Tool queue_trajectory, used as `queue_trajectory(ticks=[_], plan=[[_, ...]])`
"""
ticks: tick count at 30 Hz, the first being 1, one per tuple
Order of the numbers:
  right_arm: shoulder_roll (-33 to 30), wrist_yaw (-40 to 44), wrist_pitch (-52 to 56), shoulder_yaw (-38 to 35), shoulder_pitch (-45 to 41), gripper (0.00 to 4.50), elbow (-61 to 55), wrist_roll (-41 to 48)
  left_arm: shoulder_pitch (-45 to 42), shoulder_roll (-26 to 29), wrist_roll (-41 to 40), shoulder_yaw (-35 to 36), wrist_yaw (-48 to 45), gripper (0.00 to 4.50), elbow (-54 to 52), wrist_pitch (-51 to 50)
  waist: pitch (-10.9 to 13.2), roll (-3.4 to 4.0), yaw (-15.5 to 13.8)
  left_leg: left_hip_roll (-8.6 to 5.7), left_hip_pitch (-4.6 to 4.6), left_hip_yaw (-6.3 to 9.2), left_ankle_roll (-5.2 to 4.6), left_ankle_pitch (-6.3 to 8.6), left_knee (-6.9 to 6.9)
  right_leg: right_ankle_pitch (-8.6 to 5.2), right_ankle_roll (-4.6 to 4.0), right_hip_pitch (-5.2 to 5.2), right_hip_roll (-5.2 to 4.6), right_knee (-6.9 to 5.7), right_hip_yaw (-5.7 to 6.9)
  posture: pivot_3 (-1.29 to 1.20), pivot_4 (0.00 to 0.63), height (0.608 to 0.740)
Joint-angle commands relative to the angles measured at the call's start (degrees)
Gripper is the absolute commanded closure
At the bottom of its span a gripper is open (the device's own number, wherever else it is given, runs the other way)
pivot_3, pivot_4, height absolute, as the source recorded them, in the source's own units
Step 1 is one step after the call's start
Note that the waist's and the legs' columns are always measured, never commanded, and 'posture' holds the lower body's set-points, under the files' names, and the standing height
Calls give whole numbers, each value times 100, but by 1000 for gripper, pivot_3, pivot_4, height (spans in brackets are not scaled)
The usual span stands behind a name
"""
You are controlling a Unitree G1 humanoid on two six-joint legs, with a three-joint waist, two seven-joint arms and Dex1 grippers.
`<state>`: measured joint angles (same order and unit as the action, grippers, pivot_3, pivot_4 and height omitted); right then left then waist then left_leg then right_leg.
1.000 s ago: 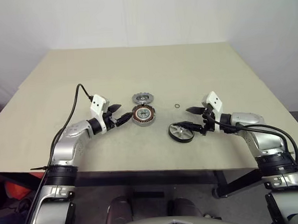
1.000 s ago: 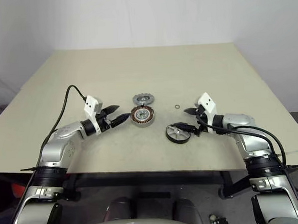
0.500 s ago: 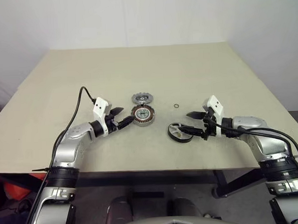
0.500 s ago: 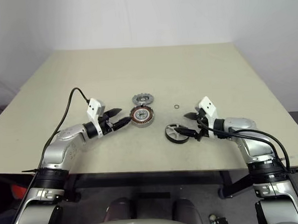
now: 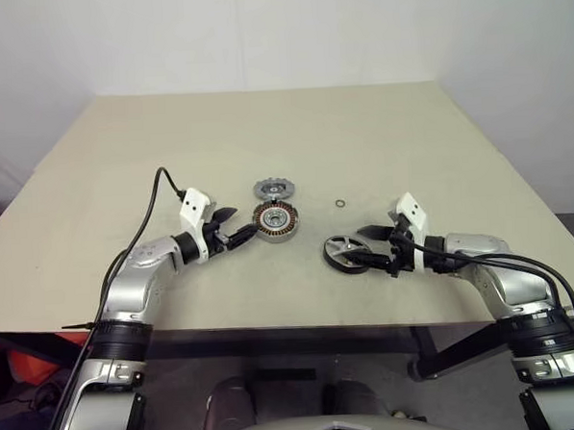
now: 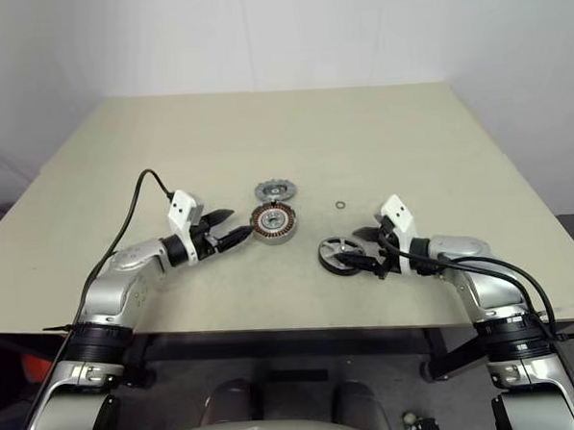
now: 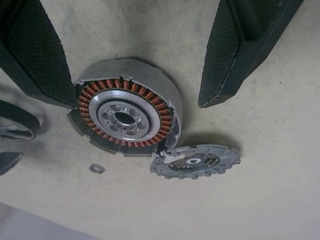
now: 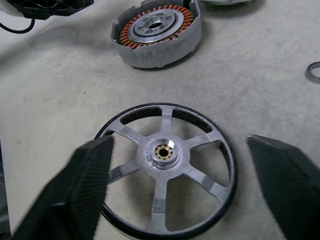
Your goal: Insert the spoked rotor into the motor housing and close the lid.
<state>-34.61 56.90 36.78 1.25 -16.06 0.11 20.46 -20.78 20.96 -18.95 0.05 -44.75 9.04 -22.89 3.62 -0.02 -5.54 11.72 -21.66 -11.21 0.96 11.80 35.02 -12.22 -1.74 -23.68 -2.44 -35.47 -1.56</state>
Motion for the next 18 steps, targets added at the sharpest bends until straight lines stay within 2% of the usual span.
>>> queue_trajectory(ticks=[1, 2, 18], plan=[[2, -19, -19, -5, -67, 1600, -40, 77, -28, 40, 7, 49, 26, 417, -112, 97, 0, 0, -1, 0, 0, 0, 0, 0, 0, 0, 0, 0, 0, 0, 0, 0, 0, 740], [5, -20, -27, 9, -87, 1901, -23, 63, -33, 49, 10, 61, 36, 417, -110, 98, 0, 0, -1, 0, 0, 0, 0, 0, 0, 0, 0, 0, 0, 0, 1, 0, 0, 740], [-90, -23, -66, 28, -67, 1901, -29, 56, -67, 58, 49, 57, 77, 417, 36, 168, 0, 0, 0, 0, 14, 1, 0, 0, 0, -1, 2, 17, 0, 3, 1, 0, 0, 740]])
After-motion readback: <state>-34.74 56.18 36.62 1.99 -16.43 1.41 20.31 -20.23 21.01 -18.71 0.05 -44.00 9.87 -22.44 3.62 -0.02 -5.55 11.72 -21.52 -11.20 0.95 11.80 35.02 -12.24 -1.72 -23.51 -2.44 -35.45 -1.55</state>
